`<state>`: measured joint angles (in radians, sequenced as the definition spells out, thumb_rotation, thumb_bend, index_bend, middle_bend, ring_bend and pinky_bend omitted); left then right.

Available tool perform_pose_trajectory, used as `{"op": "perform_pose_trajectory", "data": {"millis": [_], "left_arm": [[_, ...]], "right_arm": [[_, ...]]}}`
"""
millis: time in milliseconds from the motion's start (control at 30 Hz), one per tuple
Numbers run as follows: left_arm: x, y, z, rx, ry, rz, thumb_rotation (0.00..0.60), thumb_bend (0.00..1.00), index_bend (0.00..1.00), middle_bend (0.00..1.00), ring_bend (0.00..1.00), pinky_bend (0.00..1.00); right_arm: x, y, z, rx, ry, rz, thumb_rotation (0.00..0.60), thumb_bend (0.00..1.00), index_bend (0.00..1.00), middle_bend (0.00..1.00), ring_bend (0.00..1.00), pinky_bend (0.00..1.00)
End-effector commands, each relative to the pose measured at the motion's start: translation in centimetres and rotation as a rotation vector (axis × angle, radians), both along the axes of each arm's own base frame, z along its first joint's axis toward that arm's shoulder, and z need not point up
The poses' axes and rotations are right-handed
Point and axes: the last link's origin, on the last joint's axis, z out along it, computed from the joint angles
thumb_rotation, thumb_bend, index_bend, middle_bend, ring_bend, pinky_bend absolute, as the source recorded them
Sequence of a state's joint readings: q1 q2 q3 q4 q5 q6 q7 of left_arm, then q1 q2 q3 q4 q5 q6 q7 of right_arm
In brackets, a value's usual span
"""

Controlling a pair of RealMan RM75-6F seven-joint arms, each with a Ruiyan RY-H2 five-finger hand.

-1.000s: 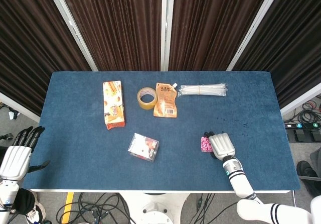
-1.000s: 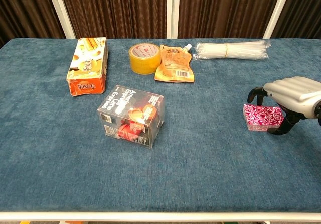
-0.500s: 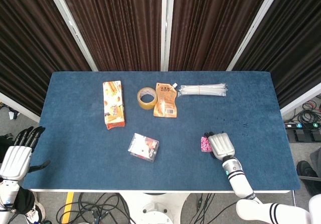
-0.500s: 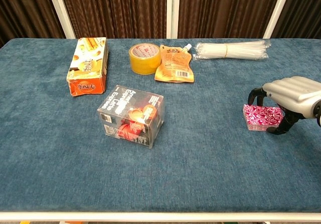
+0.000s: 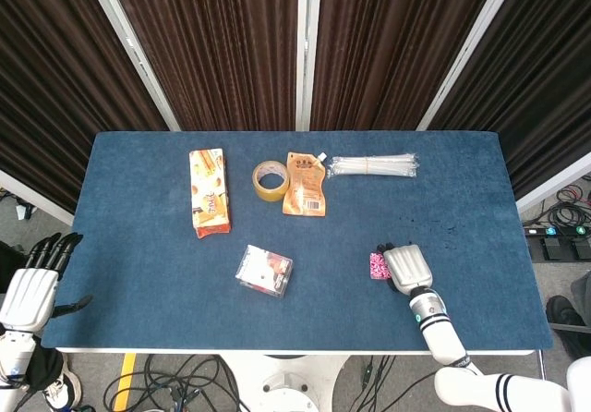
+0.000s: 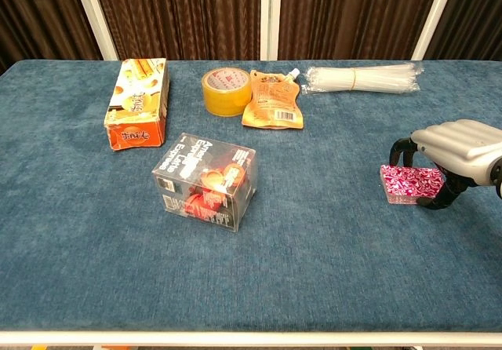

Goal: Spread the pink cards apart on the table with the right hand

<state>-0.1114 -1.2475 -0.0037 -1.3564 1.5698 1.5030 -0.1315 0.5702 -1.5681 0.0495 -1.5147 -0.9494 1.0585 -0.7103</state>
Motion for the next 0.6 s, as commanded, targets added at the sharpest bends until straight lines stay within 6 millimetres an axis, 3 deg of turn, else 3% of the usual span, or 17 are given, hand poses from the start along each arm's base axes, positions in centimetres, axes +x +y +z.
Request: {"op": "perform_pose_trajectory", "data": {"millis": [33, 600], "left_arm": [[-0.04, -0.01, -0.01, -0.001, 0.0, 0.002, 0.6, 0.0, 0.07, 0.07, 0.0, 0.1], [-0.11, -0.04, -0.04, -0.007, -0.007, 0.006, 0.6, 0.0, 0.07, 0.07, 0.0, 0.1]], "right_arm": [[-0.03, -0.01, -0.04, 0.001, 0.003, 0.0, 0.6, 0.19, 0.3, 0.34, 0.76, 0.85], [0.15, -0.1, 0.15, -0.014, -0.008, 0.009, 0.6, 0.21, 0.33, 0.36, 0.76, 0.85]]}}
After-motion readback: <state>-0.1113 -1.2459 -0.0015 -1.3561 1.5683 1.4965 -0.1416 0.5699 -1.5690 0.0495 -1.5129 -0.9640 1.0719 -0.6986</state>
